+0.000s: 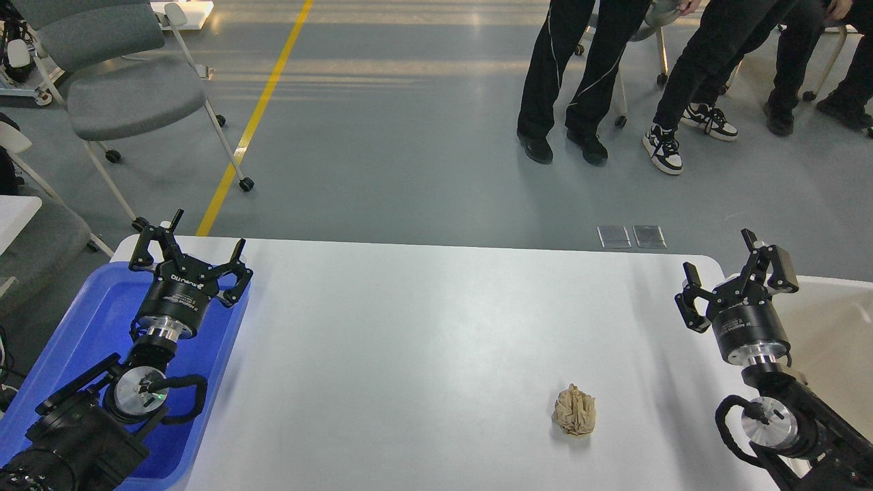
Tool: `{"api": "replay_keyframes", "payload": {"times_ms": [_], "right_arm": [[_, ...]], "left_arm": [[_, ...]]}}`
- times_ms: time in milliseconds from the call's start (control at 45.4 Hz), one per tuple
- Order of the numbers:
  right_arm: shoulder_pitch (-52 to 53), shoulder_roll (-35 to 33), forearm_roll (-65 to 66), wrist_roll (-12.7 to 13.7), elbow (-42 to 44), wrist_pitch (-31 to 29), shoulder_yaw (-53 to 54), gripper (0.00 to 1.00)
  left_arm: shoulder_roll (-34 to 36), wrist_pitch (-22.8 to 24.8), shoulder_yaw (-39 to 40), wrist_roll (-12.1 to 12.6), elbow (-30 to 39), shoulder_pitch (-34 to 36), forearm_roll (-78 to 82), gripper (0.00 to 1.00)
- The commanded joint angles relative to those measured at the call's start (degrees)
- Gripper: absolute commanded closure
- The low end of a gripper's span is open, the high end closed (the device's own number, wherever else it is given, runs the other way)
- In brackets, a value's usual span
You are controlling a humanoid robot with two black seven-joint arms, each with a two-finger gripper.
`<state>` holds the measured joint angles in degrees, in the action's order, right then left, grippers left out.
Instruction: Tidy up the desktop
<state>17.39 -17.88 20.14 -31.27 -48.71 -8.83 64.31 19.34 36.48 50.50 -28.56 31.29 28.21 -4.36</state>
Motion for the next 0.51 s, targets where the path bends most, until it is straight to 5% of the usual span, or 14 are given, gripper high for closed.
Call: {"api": "replay_keyframes", "payload": {"times_ms": [0, 484], "right_arm": [[0.10, -0.31, -0.01, -0.02, -0.25, 0.05, -0.15, 0.00], [-0.25, -0.75, -0.19, -0.02, -0.51, 0.75, 0.12, 0.00]], "left_arm": [[0.00, -0.01, 0.03, 0.00, 0.00, 0.00, -0.03, 0.00], [0.00, -0.01, -0.05, 0.00, 0.00, 0.09, -0.03, 0.00]]}}
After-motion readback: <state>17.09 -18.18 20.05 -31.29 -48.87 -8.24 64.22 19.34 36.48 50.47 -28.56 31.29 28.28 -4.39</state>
